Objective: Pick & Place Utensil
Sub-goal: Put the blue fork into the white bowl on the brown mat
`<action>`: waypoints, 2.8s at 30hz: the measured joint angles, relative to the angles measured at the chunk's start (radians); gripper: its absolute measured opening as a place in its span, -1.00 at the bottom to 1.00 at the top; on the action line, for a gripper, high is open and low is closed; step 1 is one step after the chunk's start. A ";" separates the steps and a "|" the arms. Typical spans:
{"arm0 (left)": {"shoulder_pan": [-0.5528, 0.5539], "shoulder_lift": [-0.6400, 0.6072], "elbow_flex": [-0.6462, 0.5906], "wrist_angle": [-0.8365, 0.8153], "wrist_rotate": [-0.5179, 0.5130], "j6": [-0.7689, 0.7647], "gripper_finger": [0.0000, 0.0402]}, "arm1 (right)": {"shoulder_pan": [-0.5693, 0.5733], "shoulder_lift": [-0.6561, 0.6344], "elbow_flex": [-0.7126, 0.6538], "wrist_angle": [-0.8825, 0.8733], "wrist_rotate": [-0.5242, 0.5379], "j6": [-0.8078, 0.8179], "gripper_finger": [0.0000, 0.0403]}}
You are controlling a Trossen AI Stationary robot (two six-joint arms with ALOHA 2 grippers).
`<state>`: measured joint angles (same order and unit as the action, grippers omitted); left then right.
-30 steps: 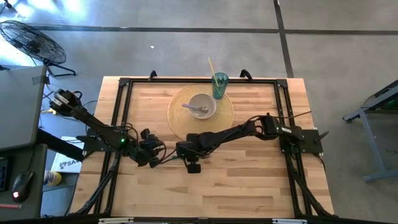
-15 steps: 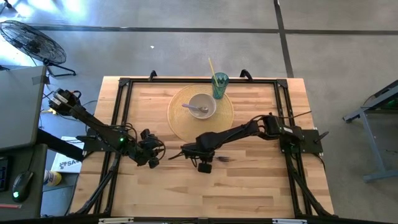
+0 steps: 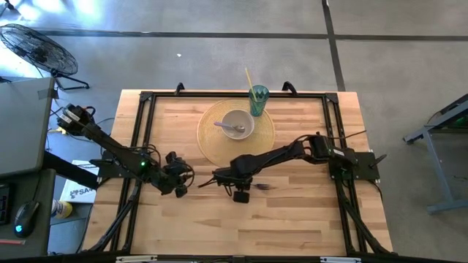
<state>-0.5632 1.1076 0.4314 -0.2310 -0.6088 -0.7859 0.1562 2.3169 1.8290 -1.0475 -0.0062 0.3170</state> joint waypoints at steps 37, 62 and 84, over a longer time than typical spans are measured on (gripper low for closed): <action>0.000 -0.383 0.013 -0.164 -0.115 0.127 -0.52 | -0.178 -0.337 -0.028 0.286 0.770 0.037 -0.97; 0.000 -0.383 0.013 -0.169 -0.138 0.126 -0.52 | -0.412 -0.341 -0.484 0.946 0.485 0.075 -0.96; 0.000 -0.383 0.013 -0.169 -0.147 0.151 -0.52 | -0.474 -0.335 -0.490 0.963 0.241 0.036 -0.98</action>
<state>-0.5632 0.7245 0.4442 -0.3995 -0.7557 -0.6348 -0.3179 1.9820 1.3392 -0.0848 0.2345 0.3532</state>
